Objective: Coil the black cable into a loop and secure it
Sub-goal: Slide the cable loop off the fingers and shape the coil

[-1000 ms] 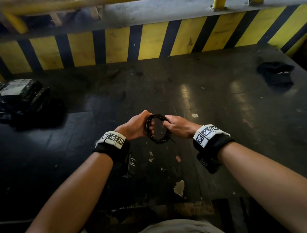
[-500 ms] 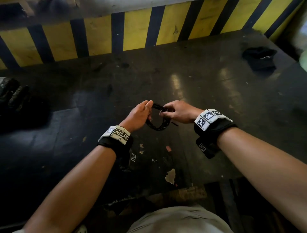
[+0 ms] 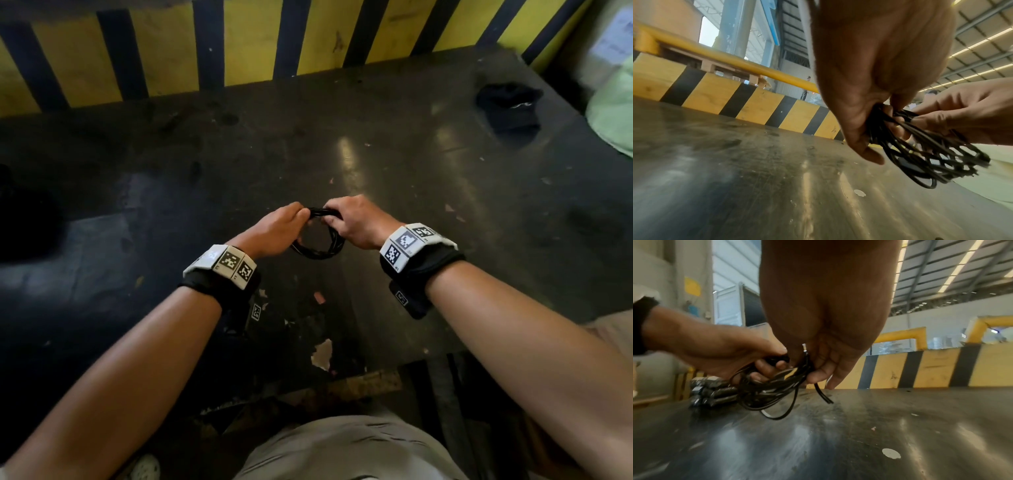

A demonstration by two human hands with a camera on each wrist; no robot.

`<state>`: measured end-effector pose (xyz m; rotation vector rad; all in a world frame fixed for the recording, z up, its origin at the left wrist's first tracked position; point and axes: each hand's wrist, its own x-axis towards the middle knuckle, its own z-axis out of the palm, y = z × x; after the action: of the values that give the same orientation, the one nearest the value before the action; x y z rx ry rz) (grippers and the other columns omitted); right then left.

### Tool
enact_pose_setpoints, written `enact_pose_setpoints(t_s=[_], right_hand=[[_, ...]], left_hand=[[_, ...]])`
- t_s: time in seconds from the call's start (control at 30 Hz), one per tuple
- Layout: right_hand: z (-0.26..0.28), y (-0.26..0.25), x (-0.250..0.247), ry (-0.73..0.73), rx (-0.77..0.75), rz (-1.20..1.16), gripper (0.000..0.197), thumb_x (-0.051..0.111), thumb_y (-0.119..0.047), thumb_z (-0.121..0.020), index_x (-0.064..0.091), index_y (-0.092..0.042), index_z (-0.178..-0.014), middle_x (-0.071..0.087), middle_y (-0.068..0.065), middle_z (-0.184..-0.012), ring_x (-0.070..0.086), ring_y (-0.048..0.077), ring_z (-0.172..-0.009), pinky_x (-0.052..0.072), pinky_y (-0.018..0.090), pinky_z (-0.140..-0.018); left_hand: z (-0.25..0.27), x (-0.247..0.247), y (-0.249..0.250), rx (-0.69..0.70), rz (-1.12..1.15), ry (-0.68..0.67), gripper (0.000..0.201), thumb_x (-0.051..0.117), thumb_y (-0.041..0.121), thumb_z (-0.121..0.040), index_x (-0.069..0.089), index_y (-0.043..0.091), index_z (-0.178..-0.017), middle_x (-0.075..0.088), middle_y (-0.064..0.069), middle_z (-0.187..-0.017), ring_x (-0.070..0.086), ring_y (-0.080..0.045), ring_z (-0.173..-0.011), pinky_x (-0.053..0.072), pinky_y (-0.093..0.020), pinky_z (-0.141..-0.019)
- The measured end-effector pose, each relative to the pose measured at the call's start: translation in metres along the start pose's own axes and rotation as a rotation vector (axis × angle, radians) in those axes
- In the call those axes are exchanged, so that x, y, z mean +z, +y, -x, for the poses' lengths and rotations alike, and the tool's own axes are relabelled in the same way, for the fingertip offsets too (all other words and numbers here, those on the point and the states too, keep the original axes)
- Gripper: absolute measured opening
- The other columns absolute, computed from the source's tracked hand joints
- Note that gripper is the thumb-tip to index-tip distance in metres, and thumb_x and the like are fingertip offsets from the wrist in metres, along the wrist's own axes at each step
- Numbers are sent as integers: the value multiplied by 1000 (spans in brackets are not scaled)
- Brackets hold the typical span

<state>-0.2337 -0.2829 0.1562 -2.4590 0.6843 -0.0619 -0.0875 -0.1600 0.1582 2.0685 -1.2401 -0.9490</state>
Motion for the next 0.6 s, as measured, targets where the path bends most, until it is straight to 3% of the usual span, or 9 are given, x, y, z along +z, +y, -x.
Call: enact_pose_setpoints(t_s=[0.1, 0.17, 0.27, 0.33, 0.47, 0.57, 0.6], right_hand=[[-1, 13, -5, 9, 60, -200, 32, 60, -45, -96, 76, -18, -100, 77, 6, -92, 69, 18, -85, 52, 34, -79], [1, 21, -6, 2, 166, -512, 39, 58, -48, -96, 76, -14, -90, 76, 12, -90, 68, 19, -82, 55, 38, -83], [5, 28, -5, -12, 261, -868, 31, 50, -19, -105, 71, 1, -113, 72, 12, -96, 67, 18, -84, 57, 28, -82], [9, 31, -4, -37, 233, -861, 27, 48, -2, -103, 65, 8, -122, 70, 6, -93, 67, 13, -82, 58, 18, -76], [11, 37, -4, -48, 190, -819, 23, 54, 0, -100, 67, 9, -116, 68, 1, -86, 69, 16, -83, 61, 20, -77], [10, 36, -7, -39, 231, -833, 25, 51, -1, -102, 66, 8, -120, 67, 0, -83, 68, 0, -61, 54, 11, -58], [10, 34, -8, -50, 247, -825, 25, 49, -2, -103, 66, 7, -120, 65, 1, -84, 66, 0, -59, 51, 11, -55]], left_hand=[[-3, 3, -4, 45, 70, 63, 30, 35, 33, -108, 55, 13, -97, 55, -1, -79, 54, -18, -71, 47, -39, -67], [-5, 3, -6, 57, 111, 72, 27, 35, 32, -108, 52, 16, -94, 53, 0, -78, 51, -14, -68, 45, -33, -63], [-7, 5, -4, 76, 156, 61, 25, 33, 31, -109, 51, 19, -96, 52, 1, -80, 50, -12, -69, 46, -30, -64], [-10, 5, -2, 80, 172, 51, 25, 33, 31, -109, 52, 20, -97, 52, 1, -82, 51, -14, -71, 48, -34, -67], [-15, 9, 3, 93, 180, 57, 22, 35, 30, -108, 52, 23, -95, 51, 2, -80, 49, -12, -68, 47, -37, -65], [-19, 12, 3, 84, 151, 103, 21, 37, 30, -108, 51, 26, -93, 52, 3, -80, 48, -13, -67, 48, -42, -64], [-20, 14, 3, 72, 137, 112, 20, 37, 31, -107, 51, 26, -94, 53, 3, -80, 48, -14, -67, 50, -47, -66]])
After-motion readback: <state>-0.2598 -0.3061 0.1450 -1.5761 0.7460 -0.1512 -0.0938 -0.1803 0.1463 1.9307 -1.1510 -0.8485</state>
